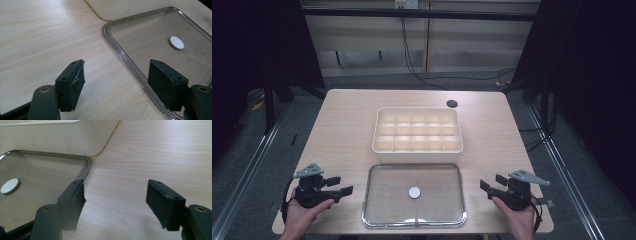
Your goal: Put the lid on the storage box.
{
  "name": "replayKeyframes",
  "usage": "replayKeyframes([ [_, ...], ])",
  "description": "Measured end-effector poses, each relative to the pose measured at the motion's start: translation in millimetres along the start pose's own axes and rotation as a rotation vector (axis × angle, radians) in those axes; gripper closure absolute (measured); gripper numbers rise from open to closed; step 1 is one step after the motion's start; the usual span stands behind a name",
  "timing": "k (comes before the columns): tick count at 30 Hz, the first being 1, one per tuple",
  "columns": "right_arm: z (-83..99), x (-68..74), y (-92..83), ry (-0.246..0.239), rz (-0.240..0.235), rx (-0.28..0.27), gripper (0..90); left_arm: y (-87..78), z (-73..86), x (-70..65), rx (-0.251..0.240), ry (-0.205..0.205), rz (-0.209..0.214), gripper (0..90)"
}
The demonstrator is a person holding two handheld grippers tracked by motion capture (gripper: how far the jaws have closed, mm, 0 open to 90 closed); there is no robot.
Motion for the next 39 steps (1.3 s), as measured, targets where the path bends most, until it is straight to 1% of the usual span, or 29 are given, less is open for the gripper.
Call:
replayKeyframes([
  [1, -0.3, 0.1, -0.8, 0.011, -0.003, -0.008, 29.9, -0.1, 0.1, -0.1, 0.0, 0.0, 0.0, 28.9],
  [2, -0.5, -0.4, -1.8, 0.026, -0.009, -0.014, 29.9, -0.2, 0.2, -0.4, 0.003, 0.006, -0.003, 30.9],
  [3, -0.6, -1.2, -2.6, 0.032, -0.016, -0.019, 29.9, 0.0, 0.5, -0.7, 0.007, 0.01, -0.006, 32.8],
  [4, -0.6, -1.2, -2.6, 0.032, -0.016, -0.019, 29.9, 0.0, 0.5, -0.7, 0.007, 0.01, -0.006, 32.5],
  [7, 0.1, -2.6, -3.9, 0.038, -0.037, -0.004, 30.1, 0.0, 1.9, -2.6, 0.017, 0.016, -0.002, 32.3],
  [9, 0.0, -2.9, -4.1, 0.041, -0.048, 0.007, 30.7, -0.1, 2.8, -3.6, 0.02, 0.012, 0.008, 32.6],
  [10, -0.4, -2.6, -4.3, 0.034, -0.049, 0.012, 30.9, -0.1, 2.8, -3.6, 0.02, 0.012, 0.008, 33.0],
  [11, -0.9, -1.7, -4.6, 0.034, -0.043, 0.022, 31.3, 0.2, 3.7, -3.8, 0.018, -0.002, 0.013, 33.3],
  [12, -0.9, -1.7, -4.6, 0.034, -0.043, 0.022, 31.3, 0.2, 3.7, -3.8, 0.018, -0.002, 0.013, 33.8],
  [13, -2.1, -0.2, -4.6, 0.042, -0.059, 0.034, 33.7, 0.6, 4.5, -5.2, 0.012, -0.014, 0.022, 36.0],
  [15, -3.1, 2.1, -5.4, 0.035, -0.051, 0.032, 36.0, 0.9, 4.0, -7.5, 0.015, -0.004, 0.027, 37.4],
  [17, -4.6, 4.3, -5.4, 0.024, -0.065, 0.031, 36.2, 1.3, 2.6, -8.7, 0.015, 0.0, 0.034, 38.1],
  [19, -6.3, 8.0, -6.0, 0.018, -0.065, 0.027, 37.4, 2.0, 1.5, -10.5, 0.01, -0.007, 0.038, 38.2],
  [20, -7.2, 9.2, -6.2, 0.014, -0.073, 0.027, 38.6, 2.2, 0.8, -11.2, 0.011, -0.002, 0.037, 38.2],
  [22, -9.5, 12.0, -6.8, 0.015, -0.084, 0.027, 36.8, 3.7, -0.6, -12.4, 0.018, 0.003, 0.038, 38.2],
  [23, -10.5, 12.7, -6.8, 0.015, -0.089, 0.03, 37.4, 4.3, -1.7, -12.9, 0.02, 0.008, 0.037, 38.2],
  [25, -12.3, 13.7, -6.4, 0.029, -0.115, 0.034, 37.6, 5.4, -4.2, -14.1, 0.019, 0.019, 0.034, 38.3],
  [26, -13.1, 14.4, -5.7, 0.03, -0.117, 0.035, 37.8, 6.8, -6.3, -15.0, 0.016, 0.024, 0.016, 38.6],
  [28, -14.0, 15.3, -4.0, 0.031, -0.116, 0.03, 39.0, 8.0, -8.1, -15.1, 0.015, 0.023, 0.013, 38.9],
  [29, -16.2, 16.4, 0.6, 0.027, -0.133, 0.042, 39.4, 11.8, -13.5, -16.3, 0.013, 0.028, 0.01, 38.9],
  [30, -18.0, 17.5, 3.2, 0.023, -0.138, 0.053, 39.4, 13.2, -16.0, -17.4, 0.014, 0.041, 0.005, 39.1],
  [32, -22.5, 19.9, 7.2, 0.022, -0.146, 0.049, 41.4, 15.0, -20.2, -18.2, 0.016, 0.036, 0.022, 40.8],
  [33, -25.3, 21.5, 8.1, 0.027, -0.158, 0.057, 42.1, 15.7, -22.2, -18.8, 0.017, 0.04, 0.029, 42.0],
  [34, -28.1, 23.0, 8.7, 0.023, -0.158, 0.058, 42.0, 16.3, -24.0, -19.9, 0.02, 0.043, 0.035, 43.1],
  [36, -34.5, 26.0, 10.6, 0.018, -0.177, 0.068, 41.9, 16.9, -27.9, -22.2, 0.029, 0.064, 0.032, 45.4],
  [38, -41.1, 28.8, 12.6, 0.013, -0.189, 0.076, 41.1, 17.0, -32.2, -23.7, 0.028, 0.072, 0.036, 47.2],
  [39, -41.1, 28.8, 12.6, 0.013, -0.189, 0.076, 41.1, 17.0, -32.2, -23.7, 0.028, 0.072, 0.036, 47.6],
])
Point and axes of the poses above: each handheld gripper's, and its own axes: y roughly forward along the jaws, z roughly out of its underside, x roughly to its left, the point moved 1 cm from there along y, roughly forward along the jaws, and after that the axes turned 5 degrees about -y, right-handed, at the moved point
